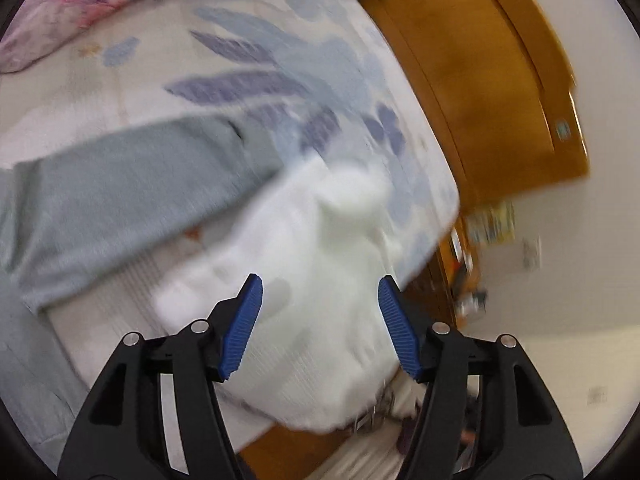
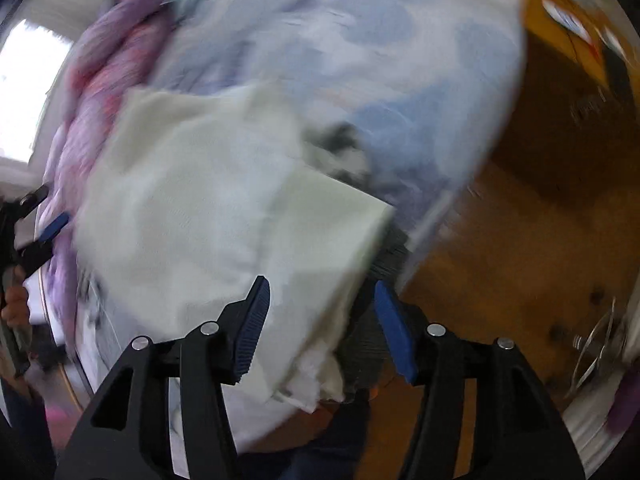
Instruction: Fold large clothes
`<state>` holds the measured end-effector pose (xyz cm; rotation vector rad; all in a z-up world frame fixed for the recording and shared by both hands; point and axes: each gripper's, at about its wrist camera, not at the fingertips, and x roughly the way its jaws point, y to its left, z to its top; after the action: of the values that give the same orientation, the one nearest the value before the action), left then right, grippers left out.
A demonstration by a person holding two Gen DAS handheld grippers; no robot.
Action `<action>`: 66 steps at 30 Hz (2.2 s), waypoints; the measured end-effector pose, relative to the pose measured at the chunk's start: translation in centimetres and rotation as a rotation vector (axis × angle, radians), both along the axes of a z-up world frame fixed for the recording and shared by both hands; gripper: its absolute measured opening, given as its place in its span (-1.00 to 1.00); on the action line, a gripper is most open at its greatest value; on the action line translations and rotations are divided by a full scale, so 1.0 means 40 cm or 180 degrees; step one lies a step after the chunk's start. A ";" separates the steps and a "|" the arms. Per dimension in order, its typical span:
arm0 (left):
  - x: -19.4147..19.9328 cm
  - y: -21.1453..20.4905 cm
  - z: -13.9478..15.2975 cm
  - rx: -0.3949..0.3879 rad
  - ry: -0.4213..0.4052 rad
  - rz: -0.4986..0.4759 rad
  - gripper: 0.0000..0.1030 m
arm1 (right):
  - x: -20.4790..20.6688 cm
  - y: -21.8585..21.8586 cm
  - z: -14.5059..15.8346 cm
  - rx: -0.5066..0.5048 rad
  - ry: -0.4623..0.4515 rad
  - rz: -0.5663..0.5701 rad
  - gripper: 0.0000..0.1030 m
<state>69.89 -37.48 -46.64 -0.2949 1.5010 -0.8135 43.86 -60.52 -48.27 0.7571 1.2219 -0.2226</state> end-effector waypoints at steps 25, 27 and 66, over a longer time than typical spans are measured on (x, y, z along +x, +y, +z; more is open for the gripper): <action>-0.065 0.159 -0.119 -0.0065 0.0362 0.0650 0.61 | 0.564 0.113 -0.034 -0.0018 -0.0300 0.0837 -0.74; -0.066 0.199 -0.117 0.0023 0.0299 0.0718 0.61 | 0.613 0.104 -0.092 -0.0089 -0.0170 0.0777 -0.94; -0.876 0.963 0.546 0.1391 -0.1716 0.1814 0.90 | -0.255 0.976 0.618 -0.1259 -0.1203 0.1575 0.49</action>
<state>34.85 1.04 -24.80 -0.1428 0.9701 -0.0797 33.68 -21.46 -23.54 0.1289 0.9276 0.0865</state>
